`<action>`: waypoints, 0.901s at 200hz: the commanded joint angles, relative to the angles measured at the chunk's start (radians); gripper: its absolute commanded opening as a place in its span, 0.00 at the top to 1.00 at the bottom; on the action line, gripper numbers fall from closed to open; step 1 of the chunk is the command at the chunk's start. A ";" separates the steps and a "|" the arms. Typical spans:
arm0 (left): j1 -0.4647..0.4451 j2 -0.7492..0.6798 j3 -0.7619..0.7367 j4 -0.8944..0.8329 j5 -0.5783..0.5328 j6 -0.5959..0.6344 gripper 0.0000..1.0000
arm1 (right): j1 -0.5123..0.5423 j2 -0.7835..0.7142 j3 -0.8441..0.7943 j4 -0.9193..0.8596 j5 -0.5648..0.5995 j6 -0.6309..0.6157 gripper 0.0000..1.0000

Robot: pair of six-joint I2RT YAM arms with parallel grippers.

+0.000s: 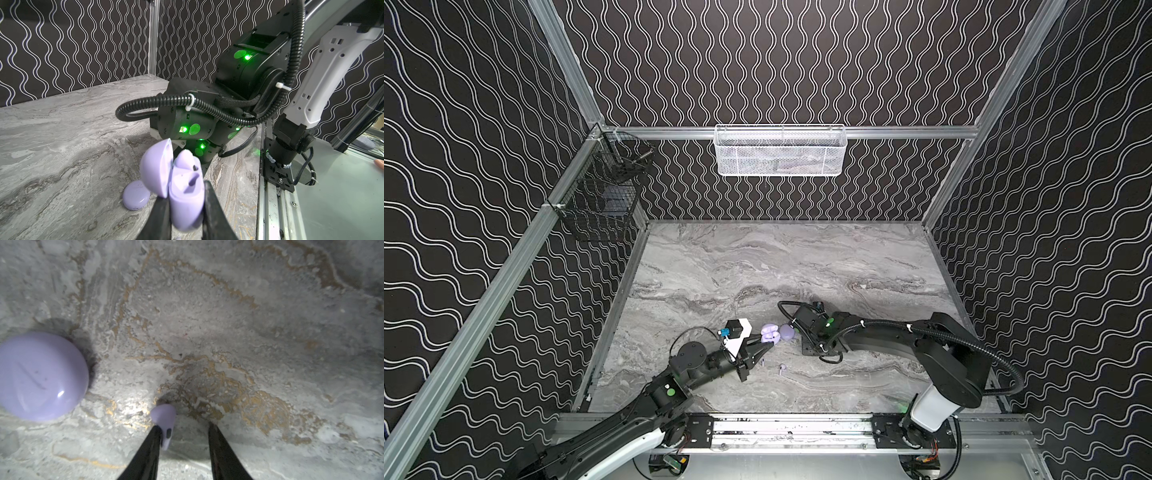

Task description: Insert the wireless bluetooth earbuds into the charging case

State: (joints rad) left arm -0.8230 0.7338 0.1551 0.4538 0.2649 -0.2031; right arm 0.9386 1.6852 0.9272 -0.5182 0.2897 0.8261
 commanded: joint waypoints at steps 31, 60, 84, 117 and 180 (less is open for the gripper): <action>0.001 -0.001 0.003 0.037 0.004 0.004 1.00 | 0.000 -0.018 0.005 -0.024 0.014 -0.002 0.62; 0.001 0.001 0.003 0.037 0.002 0.005 1.00 | 0.002 -0.024 0.015 -0.035 0.014 -0.007 0.63; 0.001 0.004 0.003 0.040 0.005 0.004 1.00 | 0.003 -0.040 0.024 -0.036 0.007 -0.021 0.63; 0.001 0.001 0.003 0.039 0.004 0.005 1.00 | 0.003 -0.048 0.056 -0.036 0.003 -0.059 0.62; 0.001 -0.005 0.003 0.035 0.002 0.006 1.00 | 0.000 0.032 0.121 -0.059 0.019 -0.056 0.63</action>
State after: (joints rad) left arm -0.8230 0.7303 0.1551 0.4541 0.2649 -0.2031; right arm 0.9398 1.6962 1.0336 -0.5522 0.2909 0.7670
